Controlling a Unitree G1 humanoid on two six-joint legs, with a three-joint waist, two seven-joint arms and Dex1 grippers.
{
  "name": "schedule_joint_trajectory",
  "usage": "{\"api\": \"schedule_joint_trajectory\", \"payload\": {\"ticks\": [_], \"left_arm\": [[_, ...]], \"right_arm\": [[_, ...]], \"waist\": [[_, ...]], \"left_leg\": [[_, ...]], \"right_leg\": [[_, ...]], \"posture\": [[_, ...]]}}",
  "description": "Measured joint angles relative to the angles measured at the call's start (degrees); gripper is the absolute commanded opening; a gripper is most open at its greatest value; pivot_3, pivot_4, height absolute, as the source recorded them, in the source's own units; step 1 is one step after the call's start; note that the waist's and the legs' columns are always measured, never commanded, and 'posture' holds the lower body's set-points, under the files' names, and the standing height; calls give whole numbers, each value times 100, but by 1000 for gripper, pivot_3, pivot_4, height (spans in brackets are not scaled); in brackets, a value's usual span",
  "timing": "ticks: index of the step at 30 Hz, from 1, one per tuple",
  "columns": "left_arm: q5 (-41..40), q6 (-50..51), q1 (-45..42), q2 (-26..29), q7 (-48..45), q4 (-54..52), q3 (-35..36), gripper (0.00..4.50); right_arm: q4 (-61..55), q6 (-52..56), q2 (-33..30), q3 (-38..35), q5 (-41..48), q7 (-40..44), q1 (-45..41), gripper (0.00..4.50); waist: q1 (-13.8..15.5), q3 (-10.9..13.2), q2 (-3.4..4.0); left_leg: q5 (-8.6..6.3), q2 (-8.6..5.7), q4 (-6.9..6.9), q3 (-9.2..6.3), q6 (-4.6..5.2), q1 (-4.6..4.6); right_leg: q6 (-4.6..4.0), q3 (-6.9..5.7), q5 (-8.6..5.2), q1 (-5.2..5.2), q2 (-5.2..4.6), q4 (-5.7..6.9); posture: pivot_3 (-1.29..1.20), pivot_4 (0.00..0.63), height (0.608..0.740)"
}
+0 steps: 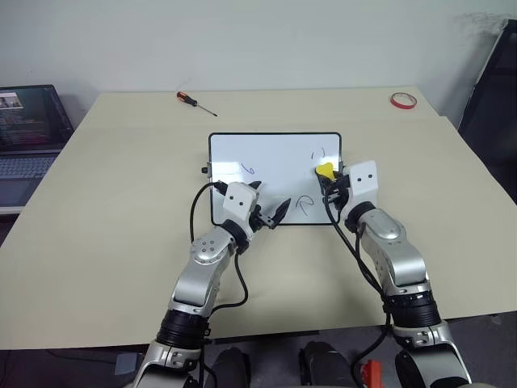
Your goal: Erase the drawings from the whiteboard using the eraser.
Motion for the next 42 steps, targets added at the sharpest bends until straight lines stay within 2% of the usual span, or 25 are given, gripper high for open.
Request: {"api": "schedule_joint_trajectory", "payload": {"ticks": [7,14,20,29,42], "left_arm": [[5,-4,-73,-16,10,14,-10,4500],[41,-3,-55,-12,17,12,-14,4500],[65,2,-12,-11,33,2,-14,4500],[73,19,48,-10,109,-54,-24,4500],[72,35,48,-6,108,-55,-37,4500]], "right_arm": [[831,-342,92,-22,-108,-125,-933,965],[1340,-789,172,-21,-169,-226,-1229,965],[1286,-812,176,-2,-176,-221,-1140,965],[589,-562,148,114,-171,-84,-414,965],[549,-514,129,115,-285,-74,-426,965]], "waist": [[-12,0,0],[-11,0,0],[-11,0,0],[-7,0,0],[-5,0,0]], "left_leg": [[0,1,-3,0,0,-2],[0,3,-3,2,0,-8],[0,4,-2,1,0,-7],[0,3,-1,0,0,-5],[0,2,-1,0,0,-5]], "right_leg": [[0,-1,0,-4,0,-2],[0,0,0,-9,-2,-2],[-1,0,0,-9,-2,-1],[0,0,0,-6,-2,0],[0,-1,0,-5,-2,-1]], "posture": [[0,150,740],[0,150,740],[0,150,740],[0,150,740],[0,150,740]]}}
